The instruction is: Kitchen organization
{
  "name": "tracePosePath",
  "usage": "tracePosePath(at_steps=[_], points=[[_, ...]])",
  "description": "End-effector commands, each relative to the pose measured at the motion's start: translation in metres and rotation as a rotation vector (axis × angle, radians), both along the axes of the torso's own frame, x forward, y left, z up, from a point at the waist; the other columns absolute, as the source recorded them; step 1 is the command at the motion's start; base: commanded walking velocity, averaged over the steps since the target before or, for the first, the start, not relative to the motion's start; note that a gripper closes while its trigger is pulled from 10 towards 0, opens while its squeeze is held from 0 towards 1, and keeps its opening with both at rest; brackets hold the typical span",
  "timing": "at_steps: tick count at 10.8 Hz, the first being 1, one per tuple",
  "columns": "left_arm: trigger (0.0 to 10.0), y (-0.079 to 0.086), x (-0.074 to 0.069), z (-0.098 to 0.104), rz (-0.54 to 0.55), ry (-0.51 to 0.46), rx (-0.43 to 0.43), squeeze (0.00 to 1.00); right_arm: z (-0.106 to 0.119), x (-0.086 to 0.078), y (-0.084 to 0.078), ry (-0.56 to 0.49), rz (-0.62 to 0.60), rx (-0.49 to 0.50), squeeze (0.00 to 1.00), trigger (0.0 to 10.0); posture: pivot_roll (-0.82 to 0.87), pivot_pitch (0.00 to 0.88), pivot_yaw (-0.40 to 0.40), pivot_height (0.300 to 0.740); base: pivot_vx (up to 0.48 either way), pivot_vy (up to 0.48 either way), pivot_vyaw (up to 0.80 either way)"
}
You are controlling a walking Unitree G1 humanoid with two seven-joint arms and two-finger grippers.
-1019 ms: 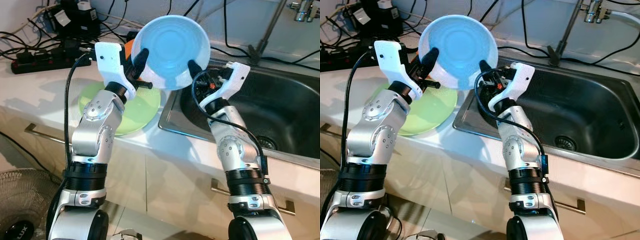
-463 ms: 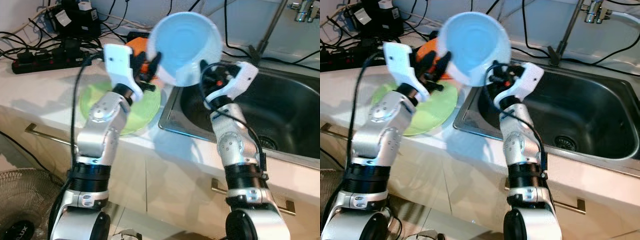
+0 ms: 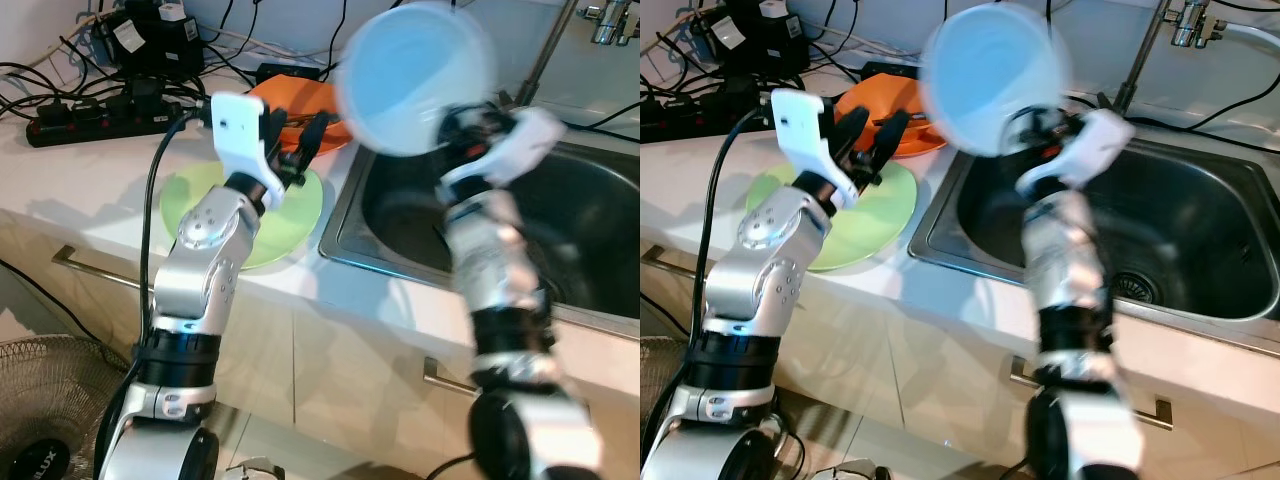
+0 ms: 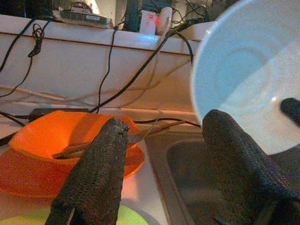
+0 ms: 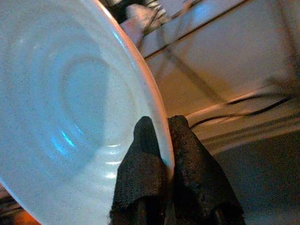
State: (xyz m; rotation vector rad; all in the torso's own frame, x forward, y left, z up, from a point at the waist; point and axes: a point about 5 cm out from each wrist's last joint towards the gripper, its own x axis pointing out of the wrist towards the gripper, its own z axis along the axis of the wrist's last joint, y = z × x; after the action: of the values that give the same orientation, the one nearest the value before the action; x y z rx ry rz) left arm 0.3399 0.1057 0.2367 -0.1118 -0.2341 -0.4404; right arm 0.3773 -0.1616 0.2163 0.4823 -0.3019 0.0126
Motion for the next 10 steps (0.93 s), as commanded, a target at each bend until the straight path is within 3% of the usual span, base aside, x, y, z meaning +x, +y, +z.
tracePosePath(at_steps=[1,2,4,6,8,10], points=[[10.0,-0.001,-0.002,-0.001,0.001,0.001,0.020,0.00,0.009,0.003,-0.016,-0.020,-0.102,-0.051,0.00,10.0,0.08,0.002,-0.040,0.740,0.000,0.000,0.00],[10.0,0.001,-0.003,-0.003,0.002,0.012,0.025,0.00,0.007,0.004,-0.024,0.004,-0.141,-0.087,0.00,10.0,0.09,0.003,-0.043,0.740,0.000,0.000,0.00],[10.0,0.009,-0.010,-0.028,-0.028,0.121,0.124,0.00,-0.007,0.011,-0.051,0.171,-0.311,-0.456,0.00,10.0,0.09,0.005,-0.050,0.740,0.000,0.000,0.00],[10.0,0.017,-0.011,-0.047,0.002,0.217,0.152,0.00,-0.028,0.016,-0.062,0.347,-0.319,-0.687,0.00,10.0,0.10,0.008,-0.056,0.740,0.000,0.000,0.00],[10.0,0.013,-0.015,-0.048,-0.019,0.227,0.156,0.00,-0.043,0.019,-0.056,0.422,-0.236,-0.827,0.00,10.0,0.11,0.010,-0.064,0.740,0.000,0.000,0.00],[10.0,0.013,-0.016,-0.048,-0.017,0.239,0.160,0.00,-0.068,0.018,-0.039,0.532,-0.079,-0.903,0.00,10.0,0.12,0.013,-0.069,0.740,0.000,0.000,0.00]])
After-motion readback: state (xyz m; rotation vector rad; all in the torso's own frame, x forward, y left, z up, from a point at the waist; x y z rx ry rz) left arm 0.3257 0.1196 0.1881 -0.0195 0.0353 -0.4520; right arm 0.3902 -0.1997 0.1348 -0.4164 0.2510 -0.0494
